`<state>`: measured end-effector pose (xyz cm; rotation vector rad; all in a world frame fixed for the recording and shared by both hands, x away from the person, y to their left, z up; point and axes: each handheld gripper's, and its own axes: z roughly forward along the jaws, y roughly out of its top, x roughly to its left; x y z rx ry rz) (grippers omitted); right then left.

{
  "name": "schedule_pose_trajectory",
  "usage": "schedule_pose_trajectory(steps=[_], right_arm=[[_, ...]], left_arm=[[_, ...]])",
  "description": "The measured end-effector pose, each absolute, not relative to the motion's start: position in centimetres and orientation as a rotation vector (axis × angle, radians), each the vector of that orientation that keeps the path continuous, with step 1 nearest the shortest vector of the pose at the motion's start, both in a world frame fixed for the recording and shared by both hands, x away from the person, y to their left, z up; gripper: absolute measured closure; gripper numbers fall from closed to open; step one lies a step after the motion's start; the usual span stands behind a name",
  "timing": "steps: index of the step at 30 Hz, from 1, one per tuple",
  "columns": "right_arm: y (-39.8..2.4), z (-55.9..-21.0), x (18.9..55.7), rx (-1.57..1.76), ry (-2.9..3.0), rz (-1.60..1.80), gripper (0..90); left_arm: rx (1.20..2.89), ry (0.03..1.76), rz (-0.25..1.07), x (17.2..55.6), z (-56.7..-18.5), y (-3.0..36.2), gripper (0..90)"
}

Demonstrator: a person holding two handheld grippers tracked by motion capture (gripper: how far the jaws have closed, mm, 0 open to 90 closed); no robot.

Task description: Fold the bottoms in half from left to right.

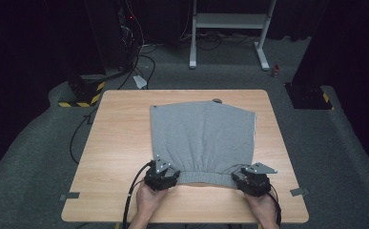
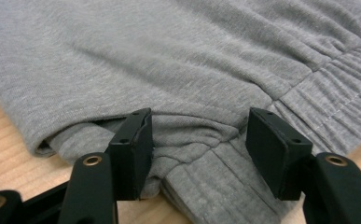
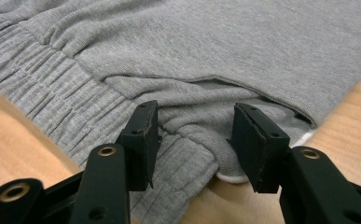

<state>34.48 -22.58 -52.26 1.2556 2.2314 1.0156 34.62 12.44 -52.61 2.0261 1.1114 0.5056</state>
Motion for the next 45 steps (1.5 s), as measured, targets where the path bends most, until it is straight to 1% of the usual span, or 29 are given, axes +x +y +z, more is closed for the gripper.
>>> schedule_pose_trajectory(steps=[6, 26, 34, 45], right_arm=[[-22.8, -52.3, 33.3, 1.261, 2.233, 1.02, 51.3], [-23.3, -52.3, 31.7, 1.263, 2.242, 1.034, 51.3], [-23.4, -52.3, 31.1, 1.269, 2.241, 1.039, 51.3], [-23.8, -52.2, 30.4, 1.266, 2.254, 1.049, 51.2]], left_arm=[[2.033, 1.096, 0.487, 34.0, -52.6, 12.4, 41.0], [2.034, 1.09, 0.496, 31.5, -52.6, 12.0, 40.6], [2.027, 1.096, 0.464, 30.7, -52.6, 12.1, 40.6], [2.031, 1.056, 0.405, 29.9, -52.6, 12.3, 39.9]])
